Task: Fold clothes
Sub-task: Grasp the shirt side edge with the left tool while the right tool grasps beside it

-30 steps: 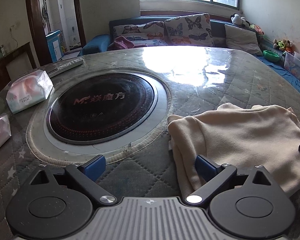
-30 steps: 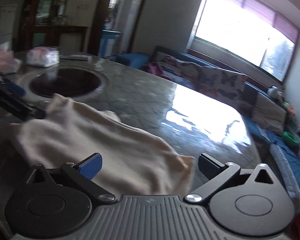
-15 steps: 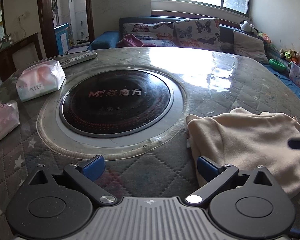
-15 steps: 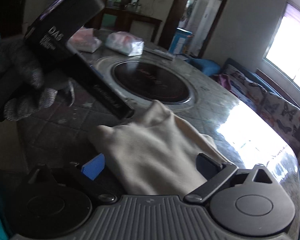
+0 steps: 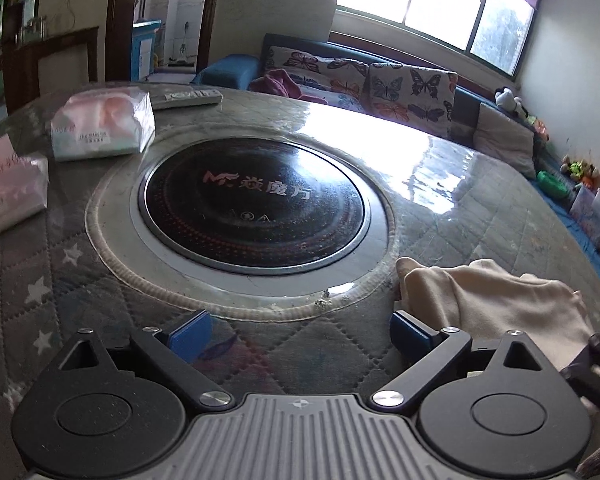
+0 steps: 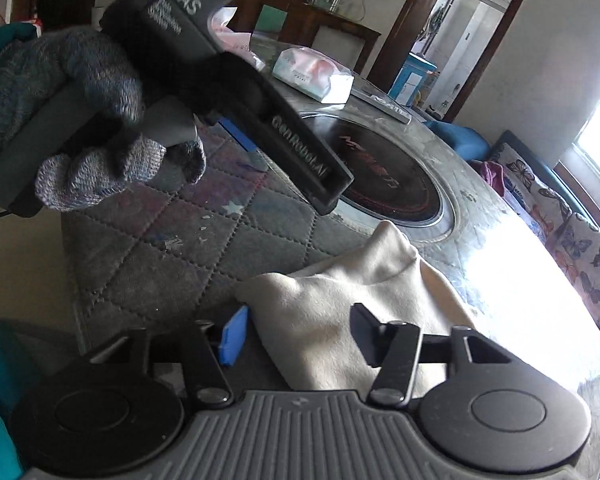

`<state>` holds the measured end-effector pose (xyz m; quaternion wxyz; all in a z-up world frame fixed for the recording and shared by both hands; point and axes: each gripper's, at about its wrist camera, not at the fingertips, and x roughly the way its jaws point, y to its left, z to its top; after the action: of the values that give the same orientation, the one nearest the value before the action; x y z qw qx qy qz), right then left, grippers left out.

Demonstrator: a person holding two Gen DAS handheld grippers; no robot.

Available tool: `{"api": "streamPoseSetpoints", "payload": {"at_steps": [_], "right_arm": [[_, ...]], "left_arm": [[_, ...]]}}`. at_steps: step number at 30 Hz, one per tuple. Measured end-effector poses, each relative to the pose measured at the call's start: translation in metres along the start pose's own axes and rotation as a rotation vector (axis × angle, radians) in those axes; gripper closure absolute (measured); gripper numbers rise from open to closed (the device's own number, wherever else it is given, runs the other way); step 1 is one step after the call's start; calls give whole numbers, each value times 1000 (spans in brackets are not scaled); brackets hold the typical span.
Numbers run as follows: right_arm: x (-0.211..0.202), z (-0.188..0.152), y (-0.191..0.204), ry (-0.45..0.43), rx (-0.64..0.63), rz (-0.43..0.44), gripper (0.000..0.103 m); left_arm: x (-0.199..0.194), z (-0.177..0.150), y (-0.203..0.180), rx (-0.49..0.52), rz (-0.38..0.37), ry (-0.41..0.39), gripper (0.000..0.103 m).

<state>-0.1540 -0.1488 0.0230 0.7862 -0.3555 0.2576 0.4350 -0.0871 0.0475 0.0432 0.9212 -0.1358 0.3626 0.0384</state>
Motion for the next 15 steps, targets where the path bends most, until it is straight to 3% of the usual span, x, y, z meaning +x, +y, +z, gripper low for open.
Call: {"api": "streamPoseSetpoints", "payload": {"at_steps": [4,9,15], "right_arm": [[4,0,6,0,-44,4,67],[-1,-1,-5,-30,11,12,85],[-16,-1,-33,-79,156,58,90]], "left_arm": [[-2,0,4,-70,-66,21,9],[-1,-1,6,-183,-168,61,8],[6,-2,8,-328,-256,104,6]]}}
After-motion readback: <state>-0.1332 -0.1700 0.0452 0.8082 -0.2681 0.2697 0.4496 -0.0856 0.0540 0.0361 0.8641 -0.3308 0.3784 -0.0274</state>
